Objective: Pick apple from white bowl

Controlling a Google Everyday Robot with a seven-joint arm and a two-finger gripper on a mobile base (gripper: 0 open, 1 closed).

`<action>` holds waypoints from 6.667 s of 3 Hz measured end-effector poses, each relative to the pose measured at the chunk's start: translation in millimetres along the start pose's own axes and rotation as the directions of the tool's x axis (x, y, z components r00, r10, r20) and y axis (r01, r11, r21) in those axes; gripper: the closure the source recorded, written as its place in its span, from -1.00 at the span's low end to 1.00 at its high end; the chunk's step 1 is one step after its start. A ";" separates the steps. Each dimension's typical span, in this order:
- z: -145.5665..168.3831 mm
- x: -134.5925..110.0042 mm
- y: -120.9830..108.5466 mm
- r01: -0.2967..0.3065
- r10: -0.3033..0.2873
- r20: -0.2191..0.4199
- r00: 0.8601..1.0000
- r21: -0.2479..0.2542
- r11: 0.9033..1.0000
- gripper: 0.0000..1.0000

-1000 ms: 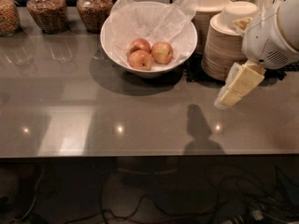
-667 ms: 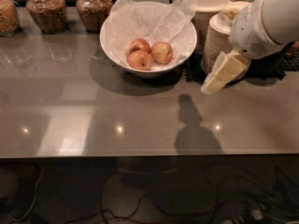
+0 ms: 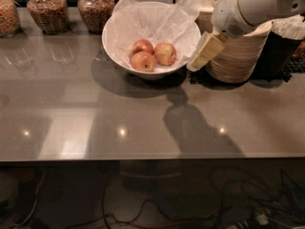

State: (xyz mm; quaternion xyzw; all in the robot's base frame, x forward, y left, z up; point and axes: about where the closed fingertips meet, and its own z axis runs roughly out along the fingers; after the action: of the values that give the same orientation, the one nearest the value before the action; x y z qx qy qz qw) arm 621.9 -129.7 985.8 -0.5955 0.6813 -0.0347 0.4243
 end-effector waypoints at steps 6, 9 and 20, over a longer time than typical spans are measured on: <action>133.9 -26.3 -50.8 0.282 -0.280 0.069 0.957 -0.025 0.959 -0.54; 149.1 -6.0 -34.2 0.294 -0.293 0.022 0.956 -0.105 0.950 -0.48; 170.9 23.6 -20.5 0.168 -0.165 0.026 0.986 -0.152 0.974 1.00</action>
Offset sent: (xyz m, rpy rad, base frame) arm 0.0954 0.0611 0.0038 0.0129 -0.0691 0.0708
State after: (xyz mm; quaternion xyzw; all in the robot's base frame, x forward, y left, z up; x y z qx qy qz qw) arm 745.5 -77.1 875.6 -0.6817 0.6267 -0.0134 0.3773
